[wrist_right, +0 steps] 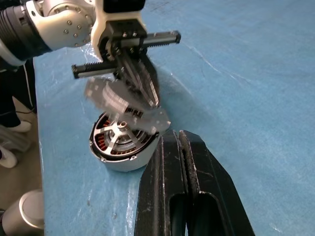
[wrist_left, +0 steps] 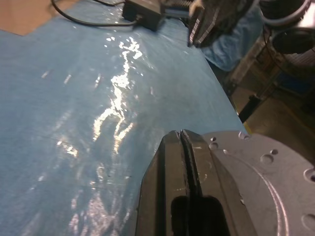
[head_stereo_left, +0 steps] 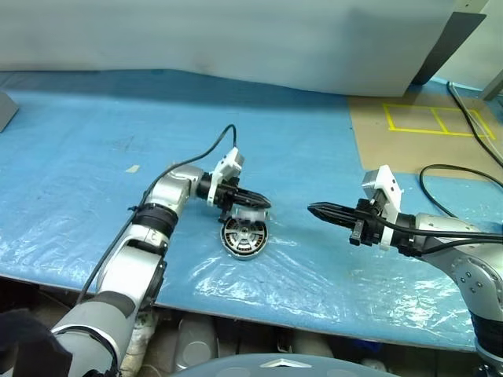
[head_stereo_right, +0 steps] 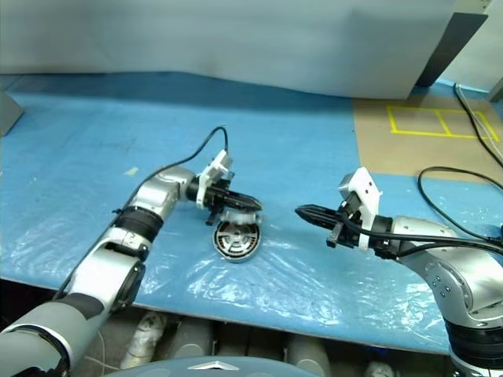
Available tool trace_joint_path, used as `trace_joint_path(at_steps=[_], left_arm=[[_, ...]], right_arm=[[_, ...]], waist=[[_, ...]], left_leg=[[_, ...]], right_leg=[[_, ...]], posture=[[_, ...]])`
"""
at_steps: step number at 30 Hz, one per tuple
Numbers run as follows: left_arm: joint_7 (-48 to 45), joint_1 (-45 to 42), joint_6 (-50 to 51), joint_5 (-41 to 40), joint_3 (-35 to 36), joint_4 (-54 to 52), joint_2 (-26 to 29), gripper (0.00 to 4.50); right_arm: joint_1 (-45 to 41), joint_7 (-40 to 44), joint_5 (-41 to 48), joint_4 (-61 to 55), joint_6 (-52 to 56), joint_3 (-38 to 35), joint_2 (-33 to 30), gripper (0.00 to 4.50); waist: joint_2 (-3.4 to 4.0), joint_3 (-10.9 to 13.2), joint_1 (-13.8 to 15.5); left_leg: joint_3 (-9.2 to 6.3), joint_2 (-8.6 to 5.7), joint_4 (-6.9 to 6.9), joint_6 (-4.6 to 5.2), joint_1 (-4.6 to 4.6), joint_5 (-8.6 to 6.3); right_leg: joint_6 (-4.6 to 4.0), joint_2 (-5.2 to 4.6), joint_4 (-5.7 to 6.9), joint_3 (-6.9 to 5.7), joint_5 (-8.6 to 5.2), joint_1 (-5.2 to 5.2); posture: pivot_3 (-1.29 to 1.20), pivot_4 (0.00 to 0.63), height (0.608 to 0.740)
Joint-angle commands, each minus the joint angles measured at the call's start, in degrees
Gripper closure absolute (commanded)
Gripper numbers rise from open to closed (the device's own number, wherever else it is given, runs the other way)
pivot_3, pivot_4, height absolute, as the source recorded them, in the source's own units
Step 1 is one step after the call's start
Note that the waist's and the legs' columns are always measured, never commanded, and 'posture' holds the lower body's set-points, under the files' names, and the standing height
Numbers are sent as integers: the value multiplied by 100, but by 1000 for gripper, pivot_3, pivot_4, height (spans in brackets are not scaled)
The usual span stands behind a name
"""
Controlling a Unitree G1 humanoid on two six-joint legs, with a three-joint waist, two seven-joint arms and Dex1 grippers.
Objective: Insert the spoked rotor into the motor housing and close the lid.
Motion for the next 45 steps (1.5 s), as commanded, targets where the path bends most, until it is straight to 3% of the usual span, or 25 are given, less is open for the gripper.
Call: trace_joint_path(at_steps=[1, 8, 14, 20, 25, 29, 33, 43, 45], left_arm=[[-67, 177, -212, -147, -414, -552, 224, 4443], [-67, 433, -1231, 230, -1047, -673, 645, 4443], [-45, 495, -1789, 456, -996, -508, 628, 4443], [154, 195, -710, -367, -266, -1340, 646, 4443], [471, 192, 375, -1032, 418, -2290, 1034, 4443], [790, 621, 371, -891, 739, -2572, 1585, 4443], [1130, 1279, 95, -821, 1053, -2893, 1988, 4500], [2347, 3341, 156, -1066, 1980, -4228, 2173, 4500], [2594, 3558, 262, -1128, 2038, -4402, 2121, 4500]], right_arm=[[-159, -126, 30, -168, -109, 102, 58, 4500], [-241, -230, -44, -108, -191, 367, 142, 4500], [-282, -248, -198, 2, -299, 585, 161, 4500], [-352, -120, -67, -82, -316, 696, 182, 4500], [-553, -20, -49, -69, -296, 831, 169, 4500], [-799, 213, -461, 79, -560, 1334, 103, 4500], [-1006, 510, -991, 387, -1026, 1913, 158, 3619], [-1563, 1363, -1682, 1343, -1922, 2700, 518, 166], [-1657, 1481, -1841, 1550, -2054, 2820, 567, 38]], waist=[[0, 0, 2], [3, 0, 7], [6, -2, 5], [7, -1, 0], [13, 2, -28], [25, 4, -71], [28, 6, -60], [26, 7, -78], [26, 7, -80]], left_leg=[[0, 0, 0, 0, 1, 0], [1, 0, 1, 0, 1, 0], [2, 0, 0, -1, 19, 0], [3, 0, 3, -1, 20, 0], [4, 1, 1, -1, 16, 0], [5, 2, -5, -2, 22, 0], [7, 3, -10, -3, 20, -1], [8, 7, 3, -1, 8, -1], [8, 10, 6, -1, 8, -1]], right_leg=[[-1, 0, 0, 0, 0, 0], [0, 0, -3, 1, 0, 1], [1, 0, -6, 1, -1, 20], [1, 0, -4, 2, -1, 21], [0, 2, -4, 2, -1, 15], [-1, 6, -6, 3, -2, 15], [0, 6, -6, 3, -1, 12], [-2, 4, -9, 1, -2, 6], [-3, 6, -1, 0, -2, 5]], posture=[[0, 150, 740], [0, 150, 740], [0, 150, 740], [0, 150, 740], [0, 150, 740], [0, 150, 740], [0, 150, 740], [0, 150, 740], [0, 150, 740]])
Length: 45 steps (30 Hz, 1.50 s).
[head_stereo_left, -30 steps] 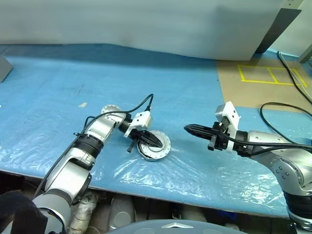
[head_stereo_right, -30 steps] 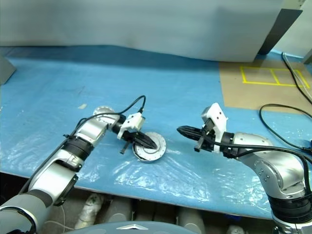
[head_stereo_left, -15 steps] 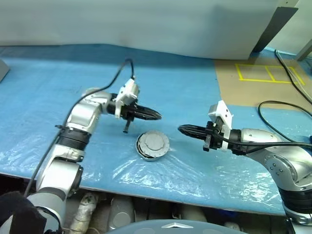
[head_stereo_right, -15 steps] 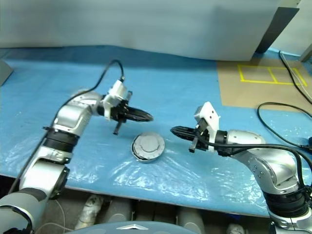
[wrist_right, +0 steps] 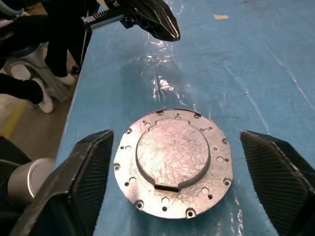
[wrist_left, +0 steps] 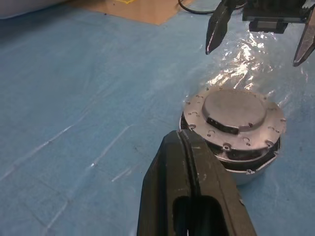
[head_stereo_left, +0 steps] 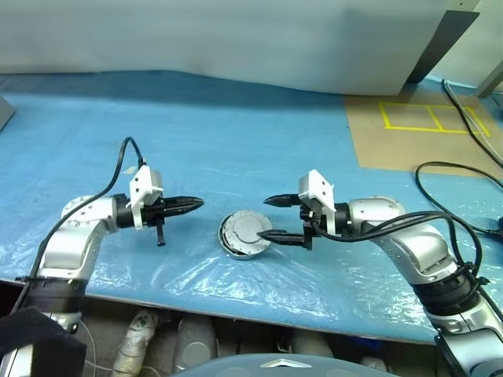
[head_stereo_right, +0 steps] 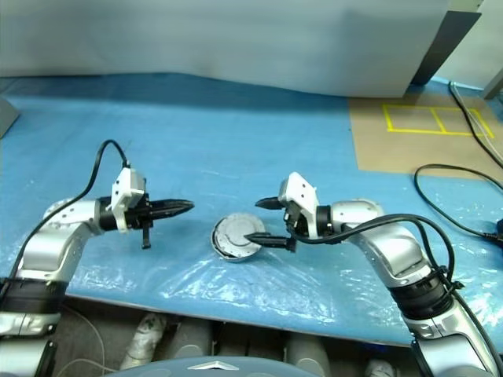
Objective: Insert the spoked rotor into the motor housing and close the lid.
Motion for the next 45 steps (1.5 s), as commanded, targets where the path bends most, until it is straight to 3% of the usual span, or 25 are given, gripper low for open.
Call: trace_joint_path(at_steps=[1, 6, 12, 22, 26, 30, 45], left_arm=[[443, 306, 125, -172, 254, -501, -11, 4500], [858, 500, 16, 24, 129, -593, -68, 4500], [848, 903, 220, 141, 71, -540, 231, 4500], [603, 1362, 282, -438, -282, -1795, 111, 4500], [534, 1366, 280, -404, -428, -1813, 214, 4500], [619, 1336, 129, -317, -428, -1540, 175, 4500], [584, 1273, 79, -427, -350, -1306, 185, 4500]], right_arm=[[-246, 245, -292, 270, -358, 192, 113, 38], [-539, 422, -748, 877, -662, 479, 342, 38], [-667, 647, -1054, 1174, -934, 658, 504, 38], [-751, 850, -1602, 1581, -1333, 912, 761, 38], [-752, 946, -1695, 1637, -1374, 933, 827, 589], [-742, 951, -1766, 1639, -1392, 930, 888, 1560], [-723, 1210, -1975, 1542, -1425, 701, 111, 1579]], waist=[[0, 0, -4], [0, 0, -9], [-1, -1, -108], [-1, 0, -119], [-1, 0, -144], [-1, 0, -188], [-1, -1, -212]], left_leg=[[0, 0, 0, 0, 1, 0], [0, -1, 12, 2, 3, 0], [0, -1, 13, 2, 3, 1], [2, 0, 16, 4, 4, 0], [11, 3, 16, 4, 17, 0], [13, 4, 15, 4, 22, 0], [13, 2, 19, 5, 22, 0]], right_leg=[[0, 0, 3, 0, 0, 0], [-1, -1, 17, 3, 0, 0], [-1, 0, 22, 5, -1, -3], [-3, -1, 29, 7, -1, -6], [-5, 1, 40, 13, -2, -6], [-8, 3, 45, 15, -4, -6], [-8, 2, 46, 16, -4, -2]], posture=[[0, 150, 740], [0, 150, 740], [0, 150, 740], [0, 150, 740], [0, 150, 740], [0, 150, 740], [0, 150, 740]])
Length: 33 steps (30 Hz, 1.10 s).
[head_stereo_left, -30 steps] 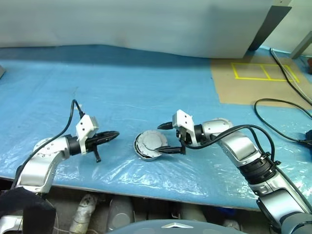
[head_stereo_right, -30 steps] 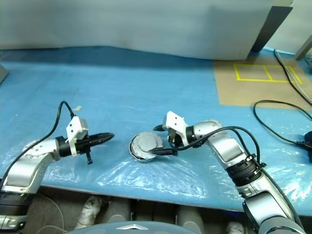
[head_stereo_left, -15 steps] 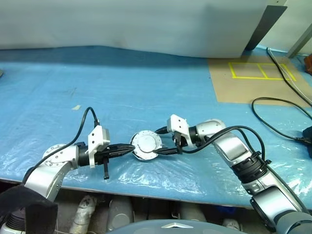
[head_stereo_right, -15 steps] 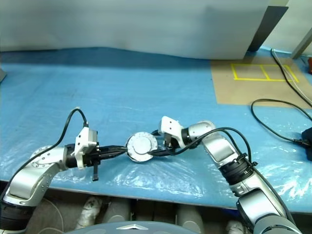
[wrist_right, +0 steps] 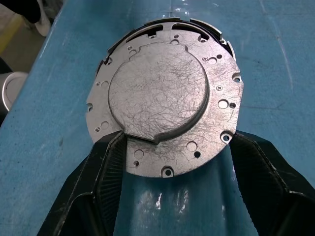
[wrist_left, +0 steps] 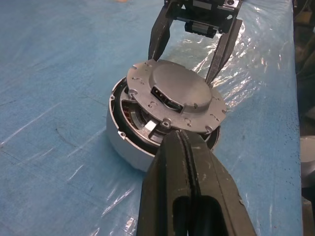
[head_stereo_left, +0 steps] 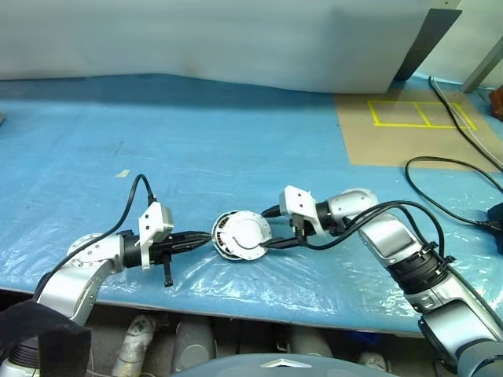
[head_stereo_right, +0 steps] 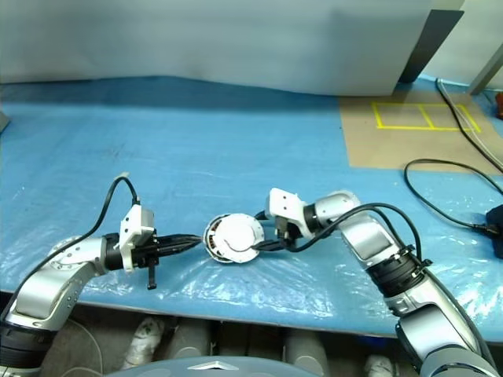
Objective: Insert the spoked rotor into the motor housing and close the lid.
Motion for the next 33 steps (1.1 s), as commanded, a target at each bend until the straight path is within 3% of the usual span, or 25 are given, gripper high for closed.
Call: trace_joint_path(at_steps=[1, 6, 13, 18, 33], left_arm=[[-18, -94, -96, -92, 81, -21, -7, 4500], [-23, -170, -118, -61, 6, 59, -57, 4500], [33, -188, -64, -45, -61, -3, -103, 4500], [81, -186, -12, -71, -61, -48, -110, 4500], [184, -176, 84, -163, 23, -152, -117, 4500]], right_arm=[[-56, -72, 17, 37, 135, -170, 38, 1579], [-137, -310, 364, -53, 819, -319, 512, 1579], [-217, -445, 306, -72, 1225, -289, 651, 1579], [-187, -354, 348, -60, 1089, -335, 599, 39], [-446, -84, 874, -512, 1085, -759, 525, 39]], waist=[[0, 0, -1], [0, 0, -33], [0, 0, -33], [0, 0, -24], [0, 0, -33]], left_leg=[[0, 0, 0, 0, 1, 0], [0, 2, 4, 1, 6, 0], [0, 1, 4, 0, 5, 0], [0, 0, 4, 0, 5, 0], [0, 2, 3, 0, 6, 0]], right_leg=[[0, 0, 1, 0, 0, 1], [-1, 1, 5, 1, 0, 3], [-1, 1, 5, 1, 1, 3], [-1, 0, 4, 1, 1, 4], [-1, 1, 5, 1, 1, 4]], posture=[[0, 150, 740], [0, 150, 740], [0, 150, 740], [0, 150, 740], [0, 150, 740]])
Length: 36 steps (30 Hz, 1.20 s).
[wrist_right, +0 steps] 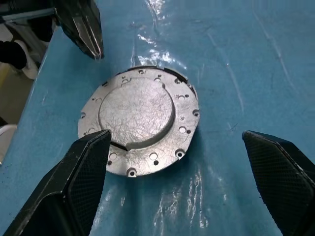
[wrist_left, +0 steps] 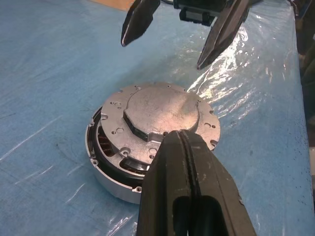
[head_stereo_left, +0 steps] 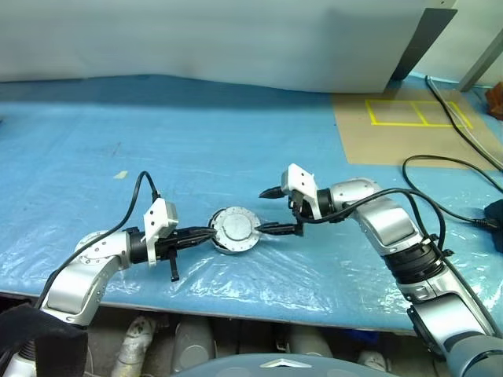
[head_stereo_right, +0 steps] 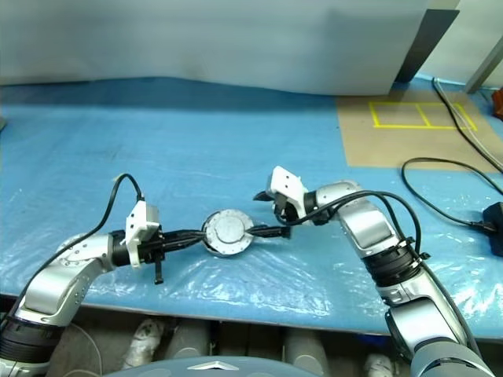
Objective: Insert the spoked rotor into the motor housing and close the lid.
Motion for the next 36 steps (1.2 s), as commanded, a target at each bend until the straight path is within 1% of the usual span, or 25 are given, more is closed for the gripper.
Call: trace_joint_path(at_steps=[1, 6, 9, 14, 20, 23, 26, 30, 36], left_arm=[[-1, 16, 23, -147, 135, -223, 75, 4500], [-47, 66, -34, -103, 123, -233, 146, 4500], [-48, 104, -54, -98, 202, -218, 221, 4500], [-46, 190, -97, -108, 301, -190, 327, 4500], [-4, 198, -105, -87, 279, -209, 306, 4500], [9, 171, -116, -75, 252, -189, 282, 4500], [16, 136, -136, -67, 234, -161, 259, 4500], [24, 116, -143, -66, 229, -145, 241, 4500], [72, 105, -117, -88, 263, -124, 222, 4500]], right_arm=[[-70, 104, 258, -270, -40, -14, 167, 39], [-74, 42, 9, -10, -269, 475, 584, 39], [-111, -7, -260, 251, -560, 732, 723, 39], [-98, -59, -583, 556, -922, 918, 768, 39], [-55, -101, -703, 661, -1116, 903, 734, 39], [-36, -129, -735, 708, -1154, 912, 760, 662], [2, -175, -804, 713, -1181, 961, 771, 1562], [-6, -250, -772, 686, -1097, 910, 820, 1571], [-217, -252, -98, 443, -354, 440, 1153, 1571]], waist=[[0, 0, -1], [0, 0, -4], [0, 0, -2], [0, 0, 1], [0, 0, -3], [0, 0, -3], [0, 0, -3], [0, 0, -3], [0, 0, -14]], left_leg=[[0, 0, -1, 0, 1, 0], [0, 0, -1, 0, 0, 0], [0, -1, 0, 0, -2, 0], [0, -1, 0, -1, -2, 0], [0, -1, 0, -1, -2, 0], [0, -1, 0, -1, -2, 0], [0, -1, 0, -1, -1, 0], [0, -1, 0, -1, -1, 0], [0, 0, 0, 0, 0, 0]], right_leg=[[0, 0, 0, 0, 0, 0], [0, 0, 0, 0, 0, -1], [0, -1, -1, -1, 0, -1], [0, -1, -1, -1, 0, -1], [0, -1, -1, -1, 0, -1], [0, -1, 0, 0, 0, -1], [0, -1, 0, -1, 0, -1], [0, -1, 0, 0, 0, 0], [0, 0, 1, 0, 0, -1]], posture=[[0, 150, 740], [0, 150, 740], [0, 150, 740], [0, 150, 740], [0, 150, 740], [0, 150, 740], [0, 150, 740], [0, 150, 740], [0, 150, 740]])
